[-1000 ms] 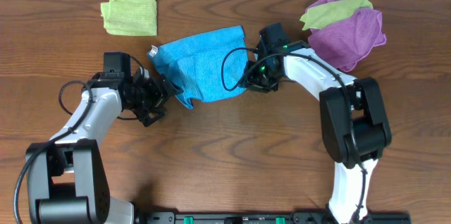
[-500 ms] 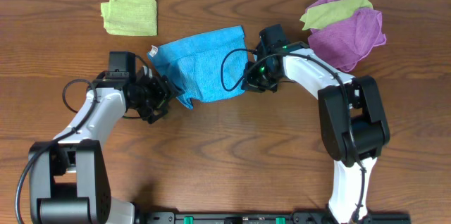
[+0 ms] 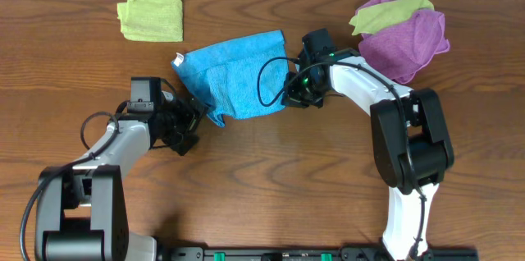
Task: Fold the cloth
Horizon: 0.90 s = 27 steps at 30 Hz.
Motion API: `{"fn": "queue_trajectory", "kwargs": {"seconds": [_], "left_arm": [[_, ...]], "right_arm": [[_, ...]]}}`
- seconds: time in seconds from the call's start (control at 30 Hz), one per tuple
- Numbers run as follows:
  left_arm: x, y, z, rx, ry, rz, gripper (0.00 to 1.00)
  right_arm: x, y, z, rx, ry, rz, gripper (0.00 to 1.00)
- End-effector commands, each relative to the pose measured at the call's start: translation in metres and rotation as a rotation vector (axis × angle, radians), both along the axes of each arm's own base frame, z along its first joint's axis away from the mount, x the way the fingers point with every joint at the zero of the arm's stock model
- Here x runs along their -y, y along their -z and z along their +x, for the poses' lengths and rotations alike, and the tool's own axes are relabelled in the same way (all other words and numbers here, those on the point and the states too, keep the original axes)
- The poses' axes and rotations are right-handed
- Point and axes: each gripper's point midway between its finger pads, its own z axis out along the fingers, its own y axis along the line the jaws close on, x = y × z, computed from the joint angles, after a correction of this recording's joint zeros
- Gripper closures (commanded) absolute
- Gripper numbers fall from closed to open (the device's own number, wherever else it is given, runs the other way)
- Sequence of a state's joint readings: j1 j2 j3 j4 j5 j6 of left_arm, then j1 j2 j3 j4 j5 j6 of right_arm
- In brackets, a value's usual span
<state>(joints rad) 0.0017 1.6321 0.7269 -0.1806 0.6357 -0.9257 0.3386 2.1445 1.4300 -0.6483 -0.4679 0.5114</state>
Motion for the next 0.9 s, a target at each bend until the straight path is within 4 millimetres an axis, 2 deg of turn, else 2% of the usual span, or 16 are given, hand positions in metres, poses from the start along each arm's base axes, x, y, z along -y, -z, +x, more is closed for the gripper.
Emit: {"fn": "queue_trajectory", "kwargs": {"seconds": [0.0,0.1,0.23,0.37,0.43,0.7,0.87], "left_arm": [[-0.006,0.028,-0.020,-0.109,-0.078,0.020,0.08],[-0.011,0.034,-0.023,-0.132,-0.124,0.034,0.15],[-0.016,0.039,-0.024,-0.143,-0.163,0.054,0.18],[-0.018,0.037,-0.016,-0.109,-0.179,0.058,0.21],[-0.020,0.038,-0.014,-0.112,-0.206,0.065,0.27],[-0.028,0.037,-0.003,-0.082,-0.263,0.090,0.29],[-0.028,0.044,-0.001,-0.097,-0.284,0.086,0.30]], "right_arm": [[0.011,0.016,-0.005,-0.023,-0.001,-0.054,0.99],[0.011,0.017,-0.006,-0.029,-0.001,-0.056,0.99],[0.011,0.017,-0.007,-0.031,-0.002,-0.056,0.99],[0.011,0.017,-0.007,-0.033,-0.001,-0.057,0.99],[0.011,0.017,-0.007,-0.033,-0.001,-0.057,0.99],[0.011,0.017,-0.007,-0.033,-0.001,-0.057,0.99],[0.011,0.017,-0.007,-0.033,-0.001,-0.057,0.99]]}}
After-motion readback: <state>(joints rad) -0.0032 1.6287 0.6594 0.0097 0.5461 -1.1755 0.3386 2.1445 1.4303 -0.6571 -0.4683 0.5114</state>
